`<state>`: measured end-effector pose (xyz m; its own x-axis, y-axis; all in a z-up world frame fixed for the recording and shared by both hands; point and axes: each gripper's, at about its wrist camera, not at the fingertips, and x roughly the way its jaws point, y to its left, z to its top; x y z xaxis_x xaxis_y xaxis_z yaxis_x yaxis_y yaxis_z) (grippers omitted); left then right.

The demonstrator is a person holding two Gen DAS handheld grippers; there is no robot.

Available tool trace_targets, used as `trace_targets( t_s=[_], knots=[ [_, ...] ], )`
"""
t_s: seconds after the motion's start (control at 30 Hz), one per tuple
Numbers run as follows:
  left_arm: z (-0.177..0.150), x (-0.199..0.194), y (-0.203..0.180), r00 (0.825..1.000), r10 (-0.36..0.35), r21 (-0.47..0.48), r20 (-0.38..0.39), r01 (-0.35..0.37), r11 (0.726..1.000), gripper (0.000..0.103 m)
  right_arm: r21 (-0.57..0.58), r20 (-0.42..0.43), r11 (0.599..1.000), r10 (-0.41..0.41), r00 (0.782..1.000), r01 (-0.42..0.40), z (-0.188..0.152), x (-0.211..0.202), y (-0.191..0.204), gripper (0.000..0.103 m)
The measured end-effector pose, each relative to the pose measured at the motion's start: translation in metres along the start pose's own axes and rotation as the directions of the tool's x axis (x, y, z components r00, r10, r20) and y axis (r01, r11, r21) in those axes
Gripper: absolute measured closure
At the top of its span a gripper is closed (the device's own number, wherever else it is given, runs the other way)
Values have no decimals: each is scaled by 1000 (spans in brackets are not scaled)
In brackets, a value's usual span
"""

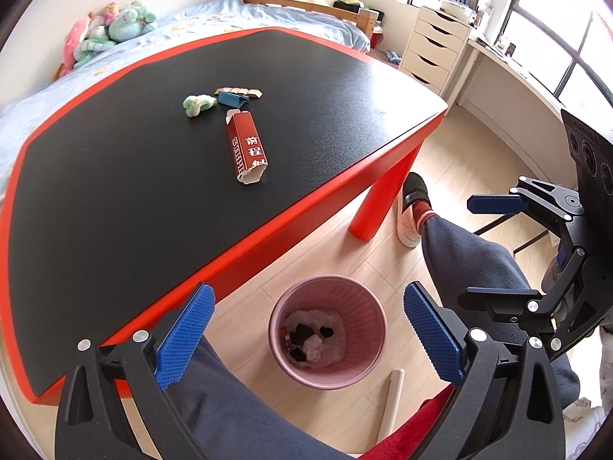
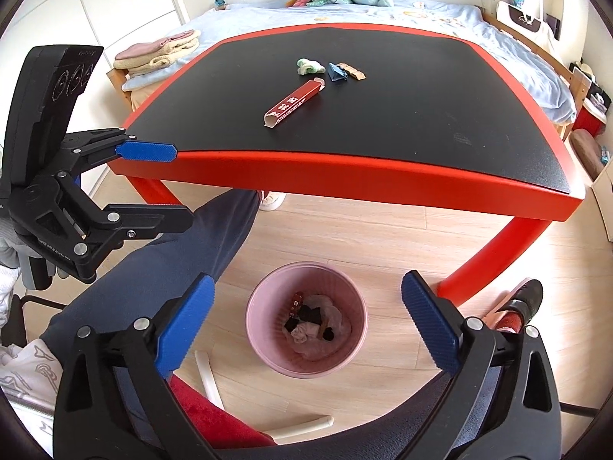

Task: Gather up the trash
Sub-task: 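Open both tools to drop the clip and clothespin into the wastebasket, then move both open tools back over the table toward the red box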

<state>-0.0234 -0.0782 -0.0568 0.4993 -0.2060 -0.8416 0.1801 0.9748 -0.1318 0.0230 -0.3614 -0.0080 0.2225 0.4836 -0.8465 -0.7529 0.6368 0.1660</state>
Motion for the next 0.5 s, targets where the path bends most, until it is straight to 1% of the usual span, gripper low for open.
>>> trace_targets(
  t_s=[0.3, 0.5],
  knots=[
    [4, -3, 4, 1000, 10, -10, 3, -10, 1000, 8, 3, 17, 1000, 6, 1000, -6, 7, -3, -1, 5],
    [11, -5, 10, 1000, 17, -21, 11, -17, 1000, 8, 2, 32, 1000, -1, 999, 1, 17, -6, -6, 5]
  ],
)
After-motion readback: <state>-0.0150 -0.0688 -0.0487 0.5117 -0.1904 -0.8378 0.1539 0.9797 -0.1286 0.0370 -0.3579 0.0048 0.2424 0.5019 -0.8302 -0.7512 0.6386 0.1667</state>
